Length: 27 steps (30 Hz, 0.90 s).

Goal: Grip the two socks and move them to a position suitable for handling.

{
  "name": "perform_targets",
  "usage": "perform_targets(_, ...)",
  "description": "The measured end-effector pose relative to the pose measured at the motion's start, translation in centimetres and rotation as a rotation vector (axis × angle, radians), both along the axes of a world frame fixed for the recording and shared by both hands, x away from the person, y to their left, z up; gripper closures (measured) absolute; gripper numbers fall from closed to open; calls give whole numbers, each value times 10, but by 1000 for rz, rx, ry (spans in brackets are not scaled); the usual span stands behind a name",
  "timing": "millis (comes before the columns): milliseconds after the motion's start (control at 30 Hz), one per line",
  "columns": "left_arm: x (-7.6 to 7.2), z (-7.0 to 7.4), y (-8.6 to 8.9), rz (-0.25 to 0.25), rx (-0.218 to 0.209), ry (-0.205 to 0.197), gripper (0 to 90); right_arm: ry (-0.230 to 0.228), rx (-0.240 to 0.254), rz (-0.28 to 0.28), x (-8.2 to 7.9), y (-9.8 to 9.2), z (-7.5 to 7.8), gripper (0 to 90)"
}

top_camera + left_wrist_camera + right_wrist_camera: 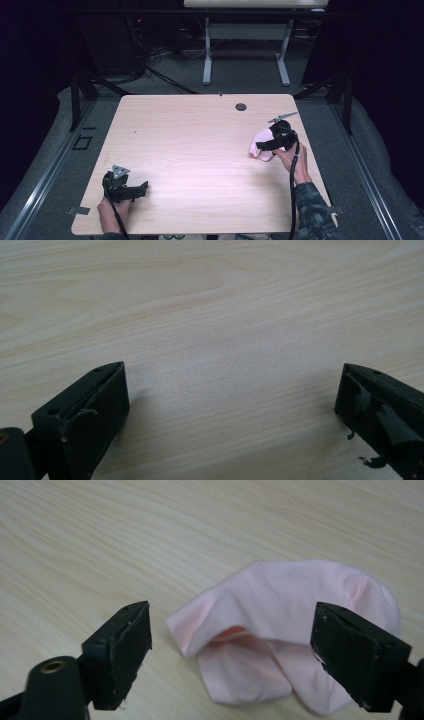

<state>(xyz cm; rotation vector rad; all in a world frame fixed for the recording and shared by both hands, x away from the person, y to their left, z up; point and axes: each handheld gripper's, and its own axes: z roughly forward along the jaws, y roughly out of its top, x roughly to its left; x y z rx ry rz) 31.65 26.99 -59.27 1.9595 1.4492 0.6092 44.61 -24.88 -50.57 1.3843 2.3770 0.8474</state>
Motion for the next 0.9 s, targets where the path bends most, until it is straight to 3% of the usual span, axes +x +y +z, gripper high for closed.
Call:
perform_targets(133, 0, 0, 0, 0, 0, 0, 10, 47, -32, 2, 19, 13, -12, 265)
perform_targets(233, 0, 0, 0, 0, 0, 0, 10, 65, -44, -4, 25, 16, -18, 313)
perform_targets(300, 0, 0, 0, 0, 0, 0, 10, 89, -73, -22, 30, 19, -26, 423)
perform_targets(333, 0, 0, 0, 0, 0, 0, 10, 89, -73, -22, 30, 19, -26, 423)
perform_targets(367, 0, 0, 0, 0, 0, 0, 10, 106, -104, -28, 33, 20, -31, 517)
perform_targets(433, 0, 0, 0, 0, 0, 0, 10, 115, -98, -28, 33, 20, -32, 552)
perform_targets(467, 0, 0, 0, 1, 0, 0, 10, 110, -90, -31, 34, 21, -34, 672)
perform_targets(533, 0, 0, 0, 1, 0, -1, 10, 112, -94, -31, 35, 22, -34, 717)
perform_targets(567, 0, 0, 0, 1, 0, -1, 11, 112, -100, -38, 35, 22, -35, 801)
perform_targets(767, 0, 0, 0, 1, 0, -1, 11, 96, -78, -53, 34, 18, -32, 865)
perform_targets(833, 0, 0, 0, 1, 0, -1, 11, 56, -55, -64, 30, 15, -25, 867)
perform_targets(900, 0, 0, 0, 1, 0, -1, 11, 45, -45, -63, 28, 13, -21, 867)
